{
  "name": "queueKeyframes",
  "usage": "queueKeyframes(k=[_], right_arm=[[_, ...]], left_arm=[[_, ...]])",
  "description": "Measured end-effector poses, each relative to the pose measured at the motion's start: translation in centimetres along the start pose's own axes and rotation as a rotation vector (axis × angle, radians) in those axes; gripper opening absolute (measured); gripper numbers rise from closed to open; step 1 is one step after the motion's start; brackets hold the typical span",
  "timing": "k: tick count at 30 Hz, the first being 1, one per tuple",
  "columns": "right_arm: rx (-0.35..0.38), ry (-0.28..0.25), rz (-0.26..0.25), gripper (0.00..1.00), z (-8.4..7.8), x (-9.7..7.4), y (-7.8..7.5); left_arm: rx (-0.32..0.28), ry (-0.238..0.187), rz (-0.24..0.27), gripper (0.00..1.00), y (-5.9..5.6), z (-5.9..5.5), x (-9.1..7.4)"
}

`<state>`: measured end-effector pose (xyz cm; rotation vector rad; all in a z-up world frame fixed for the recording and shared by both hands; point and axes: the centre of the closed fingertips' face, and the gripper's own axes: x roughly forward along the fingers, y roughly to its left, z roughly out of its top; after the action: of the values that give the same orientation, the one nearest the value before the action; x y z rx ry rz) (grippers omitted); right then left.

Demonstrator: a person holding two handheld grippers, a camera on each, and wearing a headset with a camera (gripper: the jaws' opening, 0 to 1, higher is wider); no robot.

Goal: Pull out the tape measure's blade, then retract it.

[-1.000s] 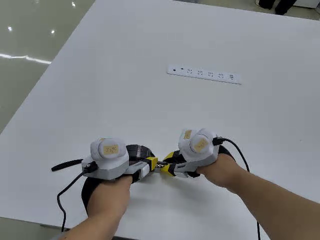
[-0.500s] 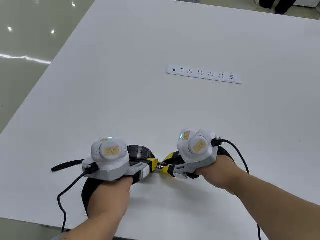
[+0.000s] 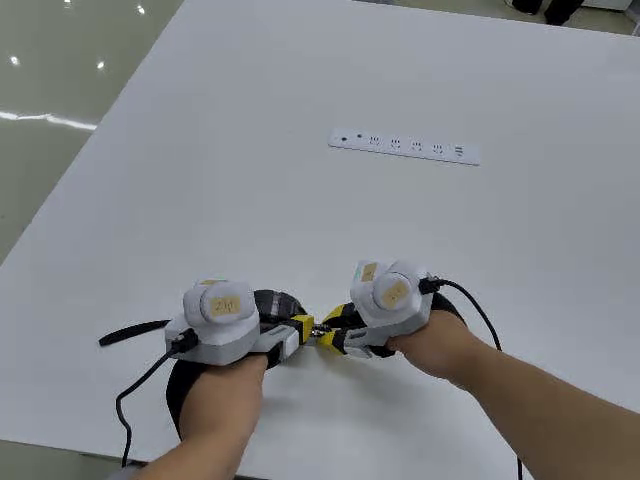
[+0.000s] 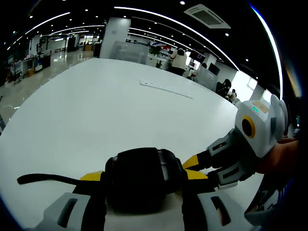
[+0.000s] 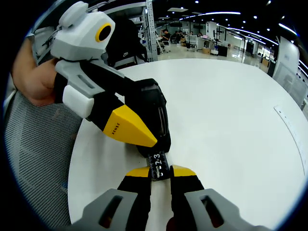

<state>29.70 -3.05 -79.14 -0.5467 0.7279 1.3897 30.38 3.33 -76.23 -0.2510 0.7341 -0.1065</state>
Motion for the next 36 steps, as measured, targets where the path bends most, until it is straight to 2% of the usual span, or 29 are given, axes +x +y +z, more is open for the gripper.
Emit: queueKeyframes(k=[4,9,14,36], right_arm=[[0.002,-0.004,-0.003,0.11,0.0,0.0,0.0],[-0.002,-0.003,-0.004,0.11,0.0,0.0,0.0],[0.001,-0.009,-0.005,0.11,0.0,0.1,0.0],[-0.011,-0.005,-0.004,0.11,0.9,1.0,0.5]], left_arm=[[0.011,0.008,0.007,0.6,0.0,0.0,0.1],[0.032,0.042,0.019,0.57,0.0,-0.2,0.2],[0.03,0.054,0.017,0.56,0.0,-0.3,0.1],[0.022,0.05,0.006,0.56,0.0,-0.3,0.0]])
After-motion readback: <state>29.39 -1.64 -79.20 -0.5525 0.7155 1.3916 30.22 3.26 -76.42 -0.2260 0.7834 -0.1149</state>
